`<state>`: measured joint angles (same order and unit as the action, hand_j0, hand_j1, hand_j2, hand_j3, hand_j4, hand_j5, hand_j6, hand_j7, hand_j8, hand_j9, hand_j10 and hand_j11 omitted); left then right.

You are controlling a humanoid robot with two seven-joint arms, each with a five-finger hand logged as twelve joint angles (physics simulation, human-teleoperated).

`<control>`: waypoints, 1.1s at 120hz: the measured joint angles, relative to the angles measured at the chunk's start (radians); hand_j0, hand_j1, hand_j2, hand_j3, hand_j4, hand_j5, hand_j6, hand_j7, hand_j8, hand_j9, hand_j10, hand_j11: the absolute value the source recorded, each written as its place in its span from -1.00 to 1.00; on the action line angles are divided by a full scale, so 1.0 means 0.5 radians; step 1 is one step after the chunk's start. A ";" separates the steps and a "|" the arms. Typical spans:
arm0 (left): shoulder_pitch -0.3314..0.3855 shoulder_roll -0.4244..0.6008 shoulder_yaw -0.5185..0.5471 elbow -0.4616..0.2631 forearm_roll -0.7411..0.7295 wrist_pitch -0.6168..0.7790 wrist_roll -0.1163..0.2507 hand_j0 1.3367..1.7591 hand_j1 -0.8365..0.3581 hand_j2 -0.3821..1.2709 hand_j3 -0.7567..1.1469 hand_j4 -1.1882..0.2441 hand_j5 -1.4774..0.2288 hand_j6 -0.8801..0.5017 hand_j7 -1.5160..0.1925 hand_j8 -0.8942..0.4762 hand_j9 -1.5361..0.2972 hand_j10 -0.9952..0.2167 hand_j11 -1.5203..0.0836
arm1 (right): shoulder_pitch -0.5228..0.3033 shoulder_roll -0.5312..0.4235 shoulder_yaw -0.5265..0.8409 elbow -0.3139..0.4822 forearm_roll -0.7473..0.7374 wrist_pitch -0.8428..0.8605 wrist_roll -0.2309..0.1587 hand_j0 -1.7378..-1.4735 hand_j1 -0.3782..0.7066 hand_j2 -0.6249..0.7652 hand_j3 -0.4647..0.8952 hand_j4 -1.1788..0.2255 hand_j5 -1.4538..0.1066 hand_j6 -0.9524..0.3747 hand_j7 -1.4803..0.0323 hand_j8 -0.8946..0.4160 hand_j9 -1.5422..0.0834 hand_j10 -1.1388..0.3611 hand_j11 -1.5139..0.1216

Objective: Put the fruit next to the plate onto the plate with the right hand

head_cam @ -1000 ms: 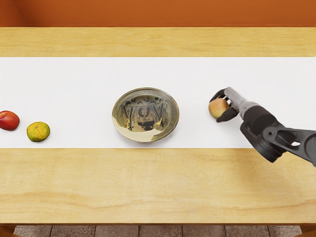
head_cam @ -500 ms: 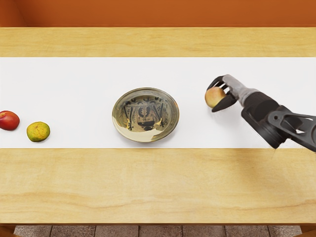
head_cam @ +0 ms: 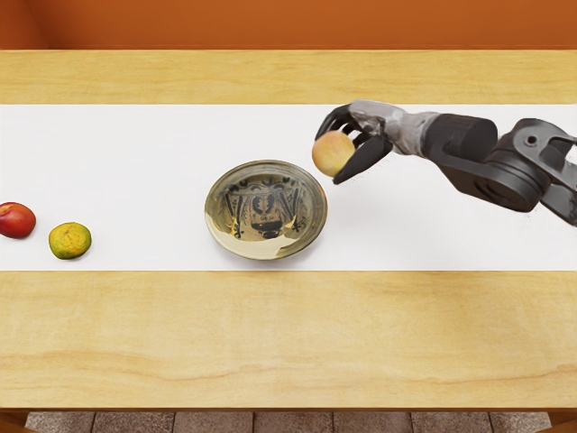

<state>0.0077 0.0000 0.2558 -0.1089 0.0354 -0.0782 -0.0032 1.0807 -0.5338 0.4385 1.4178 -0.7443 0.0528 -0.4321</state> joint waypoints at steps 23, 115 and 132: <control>0.000 0.000 0.000 0.000 0.000 0.000 0.000 0.52 0.49 -0.48 -0.21 0.32 0.36 -0.08 0.40 -0.05 0.33 0.24 0.50 | 0.176 0.164 -0.112 0.012 -0.100 0.075 -0.030 -0.32 0.11 0.12 -0.31 0.07 -0.57 0.07 -0.46 0.18 -0.51 -0.07 -0.61; 0.000 0.000 0.001 0.000 0.000 0.000 0.000 0.52 0.49 -0.48 -0.21 0.32 0.36 -0.08 0.40 -0.05 0.33 0.24 0.50 | 0.468 0.770 -0.673 -0.245 -0.649 0.058 -0.224 -0.31 0.14 0.11 -0.31 0.10 -0.58 0.11 -0.48 0.21 -0.52 -0.05 -0.63; 0.000 0.000 0.001 0.000 0.000 0.000 0.000 0.52 0.49 -0.48 -0.21 0.32 0.36 -0.08 0.40 -0.05 0.33 0.24 0.50 | 0.467 0.772 -0.670 -0.255 -0.650 0.054 -0.230 -0.34 0.12 0.13 -0.32 -0.02 -0.34 -0.06 -0.26 0.04 -0.29 -0.14 -0.39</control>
<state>0.0077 0.0000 0.2560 -0.1089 0.0353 -0.0782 -0.0031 1.3141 -0.1477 0.1033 1.2902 -1.0693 0.0796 -0.5471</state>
